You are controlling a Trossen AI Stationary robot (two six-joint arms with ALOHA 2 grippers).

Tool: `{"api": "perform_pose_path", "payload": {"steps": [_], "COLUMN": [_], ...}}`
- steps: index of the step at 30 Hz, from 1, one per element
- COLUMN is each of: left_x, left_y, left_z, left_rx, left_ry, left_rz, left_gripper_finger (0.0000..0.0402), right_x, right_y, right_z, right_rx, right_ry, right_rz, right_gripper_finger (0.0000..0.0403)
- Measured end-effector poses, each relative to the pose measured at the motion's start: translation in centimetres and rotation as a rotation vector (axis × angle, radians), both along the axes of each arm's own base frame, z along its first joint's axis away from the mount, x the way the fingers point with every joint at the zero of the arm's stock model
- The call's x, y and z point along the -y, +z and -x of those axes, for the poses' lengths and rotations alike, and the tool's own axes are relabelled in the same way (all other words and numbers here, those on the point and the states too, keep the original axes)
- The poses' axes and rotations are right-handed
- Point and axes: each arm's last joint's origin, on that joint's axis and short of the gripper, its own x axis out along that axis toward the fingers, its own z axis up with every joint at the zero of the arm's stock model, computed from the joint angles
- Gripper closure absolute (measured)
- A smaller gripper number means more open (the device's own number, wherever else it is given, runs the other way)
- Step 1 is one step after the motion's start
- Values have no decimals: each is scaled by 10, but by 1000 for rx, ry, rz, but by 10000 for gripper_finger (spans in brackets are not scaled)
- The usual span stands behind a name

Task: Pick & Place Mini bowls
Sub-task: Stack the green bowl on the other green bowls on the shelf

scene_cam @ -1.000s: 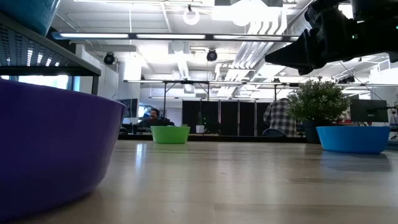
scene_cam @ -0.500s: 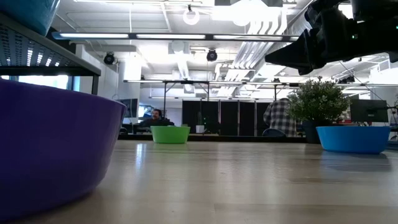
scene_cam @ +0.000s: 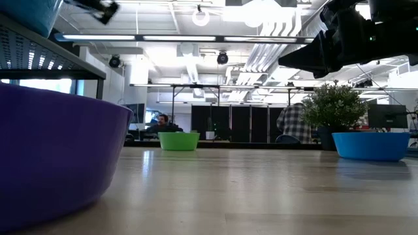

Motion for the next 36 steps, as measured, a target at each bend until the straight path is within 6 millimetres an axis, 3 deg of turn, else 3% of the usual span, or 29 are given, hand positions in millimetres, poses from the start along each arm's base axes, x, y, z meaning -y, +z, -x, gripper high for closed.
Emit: {"api": "perform_pose_path", "payload": {"steps": [7, 11, 16, 22, 27, 36], "left_x": [-15, -29, -40, -40, -44, -45], "left_y": [-37, -60, -86, -107, -114, -122], "left_z": [-58, -75, -74, -66, -65, -70], "left_rx": [310, 466, 604, 644, 627, 593], "left_ry": [146, 132, 147, 185, 286, 291], "left_rz": [-228, -164, -98, -112, -143, -170], "left_gripper_finger": [398, 400, 401, 401, 401, 401], "right_x": [0, 0, 0, 1, 3, 19], "right_y": [0, -1, -1, -1, -1, -6], "right_z": [0, 0, 0, 0, 1, 1], "right_rx": [-2, -10, -12, -9, -3, -27], "right_ry": [1, 1, -5, -49, -113, -230], "right_rz": [5, 7, 14, 12, -1, -71], "right_gripper_finger": [402, 401, 402, 401, 402, 402]}}
